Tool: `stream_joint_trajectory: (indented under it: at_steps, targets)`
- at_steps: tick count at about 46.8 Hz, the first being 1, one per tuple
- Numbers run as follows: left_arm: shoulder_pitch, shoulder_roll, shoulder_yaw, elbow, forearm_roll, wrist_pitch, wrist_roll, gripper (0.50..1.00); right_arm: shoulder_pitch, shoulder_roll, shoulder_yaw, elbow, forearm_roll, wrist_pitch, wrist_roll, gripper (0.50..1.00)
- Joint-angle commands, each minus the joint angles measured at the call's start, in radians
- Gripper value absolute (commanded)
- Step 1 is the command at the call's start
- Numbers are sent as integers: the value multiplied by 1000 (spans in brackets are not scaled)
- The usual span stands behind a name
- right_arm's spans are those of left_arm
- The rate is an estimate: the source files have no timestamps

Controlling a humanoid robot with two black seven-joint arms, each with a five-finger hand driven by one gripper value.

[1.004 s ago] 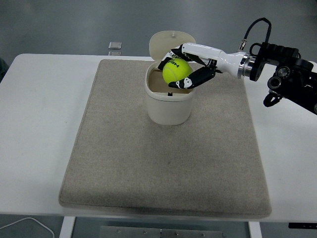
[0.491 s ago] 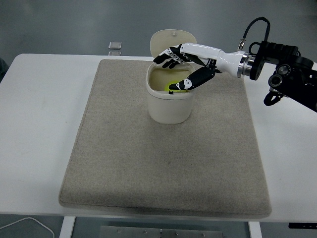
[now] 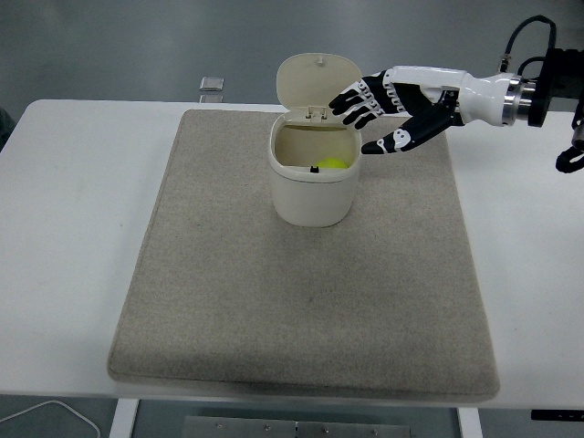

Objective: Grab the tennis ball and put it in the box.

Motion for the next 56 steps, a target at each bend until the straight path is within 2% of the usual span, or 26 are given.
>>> stream_joint_trajectory:
  at_steps: [1,6,12,20,30,42,56]
  targets:
    - [0,0,0,0,0,0,0,996,-9,-30,1,25,33,6,-31,901]
    - [0,0,0,0,0,0,0,996,-14,-78,0,36,85,11,-62,905]
    - [0,0,0,0,0,0,0,996,-20,-119,-8,36,111,20,-64,905]
    - [0,0,0,0,0,0,0,996,-23,-161,-11,22,117,66,-79,905]
    - [0,0,0,0,0,0,0,996,-55,-165,-2,-43,122,66,-84,905]
    - [0,0,0,0,0,0,0,996,-73,-150,-6,-182,285,66,-85,907]
    - [0,0,0,0,0,0,0,996,-103,-149,3,-247,416,50,-84,907]
